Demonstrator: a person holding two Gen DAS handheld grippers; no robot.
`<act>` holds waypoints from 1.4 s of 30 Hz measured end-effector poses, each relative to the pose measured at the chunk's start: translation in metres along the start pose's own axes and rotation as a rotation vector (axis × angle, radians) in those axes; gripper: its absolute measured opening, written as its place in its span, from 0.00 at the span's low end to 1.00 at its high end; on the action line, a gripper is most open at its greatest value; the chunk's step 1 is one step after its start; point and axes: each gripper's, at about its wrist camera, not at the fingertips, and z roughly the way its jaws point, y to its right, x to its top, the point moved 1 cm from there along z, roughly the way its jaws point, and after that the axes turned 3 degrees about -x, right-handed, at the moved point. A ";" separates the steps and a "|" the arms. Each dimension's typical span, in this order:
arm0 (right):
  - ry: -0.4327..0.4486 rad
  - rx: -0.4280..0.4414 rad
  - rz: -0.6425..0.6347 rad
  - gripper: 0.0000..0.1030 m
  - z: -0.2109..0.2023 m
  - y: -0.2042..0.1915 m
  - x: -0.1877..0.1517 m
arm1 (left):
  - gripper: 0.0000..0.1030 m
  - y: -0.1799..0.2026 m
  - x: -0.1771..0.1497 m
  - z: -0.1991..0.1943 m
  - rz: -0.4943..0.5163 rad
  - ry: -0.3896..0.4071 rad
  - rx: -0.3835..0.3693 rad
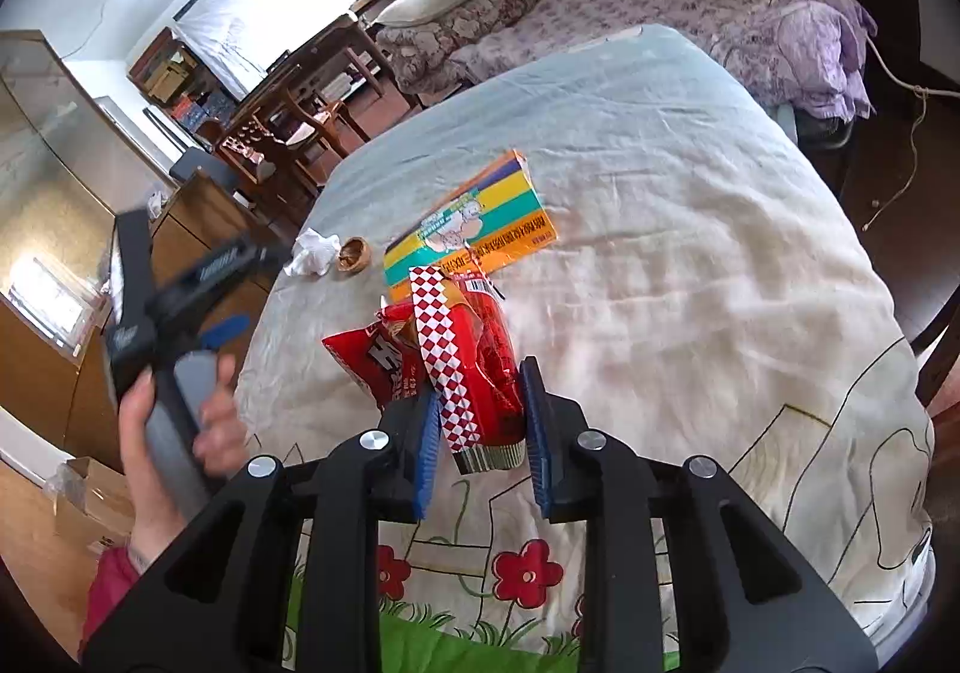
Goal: Collect trash
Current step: 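Grasp the white tissue with left gripper while right gripper grasps red snack bag, then carry tissue and snack bag to the red wastebasket and release both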
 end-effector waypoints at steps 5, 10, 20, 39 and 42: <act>-0.031 -0.005 0.004 0.32 0.008 0.001 -0.001 | 0.94 0.010 0.011 0.032 0.006 -0.035 -0.001; -0.062 0.003 0.037 0.40 0.013 0.005 0.000 | 0.72 0.016 0.013 0.053 0.070 -0.039 0.047; -0.039 0.022 0.073 0.53 0.013 0.012 0.003 | 0.31 0.045 -0.002 -0.034 0.181 0.102 -0.158; 0.049 -0.026 0.005 0.22 0.006 0.002 0.002 | 0.33 0.054 -0.072 -0.070 0.283 0.066 -0.164; 0.146 0.009 0.010 0.22 -0.012 0.001 0.006 | 0.33 0.055 -0.075 -0.076 0.287 0.084 -0.171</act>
